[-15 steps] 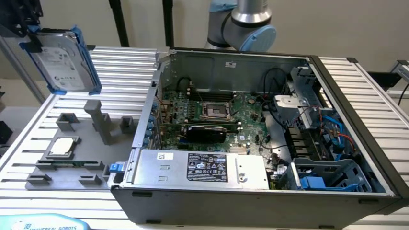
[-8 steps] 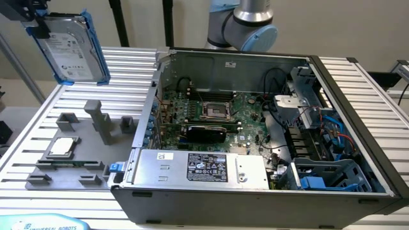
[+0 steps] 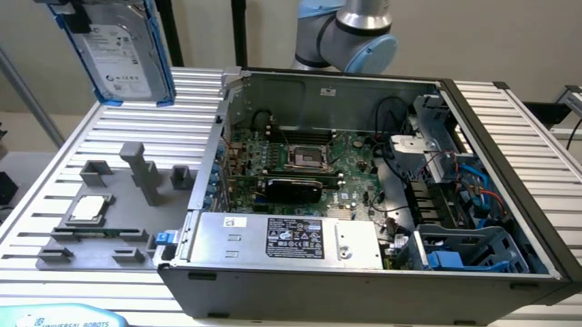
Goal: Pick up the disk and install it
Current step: 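Pick up the disk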
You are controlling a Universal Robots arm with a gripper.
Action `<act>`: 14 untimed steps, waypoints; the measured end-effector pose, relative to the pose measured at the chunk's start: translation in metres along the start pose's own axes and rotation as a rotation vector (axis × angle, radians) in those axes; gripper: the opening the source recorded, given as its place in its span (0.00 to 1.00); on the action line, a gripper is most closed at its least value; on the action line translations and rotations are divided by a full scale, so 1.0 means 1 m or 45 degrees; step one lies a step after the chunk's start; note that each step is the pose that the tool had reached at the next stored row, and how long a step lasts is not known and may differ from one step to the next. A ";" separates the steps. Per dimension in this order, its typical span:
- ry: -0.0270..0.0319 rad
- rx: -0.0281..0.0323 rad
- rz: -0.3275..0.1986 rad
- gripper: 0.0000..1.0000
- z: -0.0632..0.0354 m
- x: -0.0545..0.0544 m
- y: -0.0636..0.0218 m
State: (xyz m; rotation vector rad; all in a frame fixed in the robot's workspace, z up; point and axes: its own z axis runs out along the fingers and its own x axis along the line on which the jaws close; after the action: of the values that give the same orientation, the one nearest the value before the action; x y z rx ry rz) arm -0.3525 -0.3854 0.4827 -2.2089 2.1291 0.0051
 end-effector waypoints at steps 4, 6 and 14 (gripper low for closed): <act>-0.0050 0.0002 0.000 0.33 -0.0088 0.000 -0.0184; -0.0076 0.0002 0.000 0.33 -0.0112 0.001 -0.0279; -0.0143 0.0004 0.001 0.33 -0.0172 0.004 -0.0643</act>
State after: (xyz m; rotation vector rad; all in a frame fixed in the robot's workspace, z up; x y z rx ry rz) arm -0.2890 -0.3885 0.5029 -2.2028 2.1239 0.0172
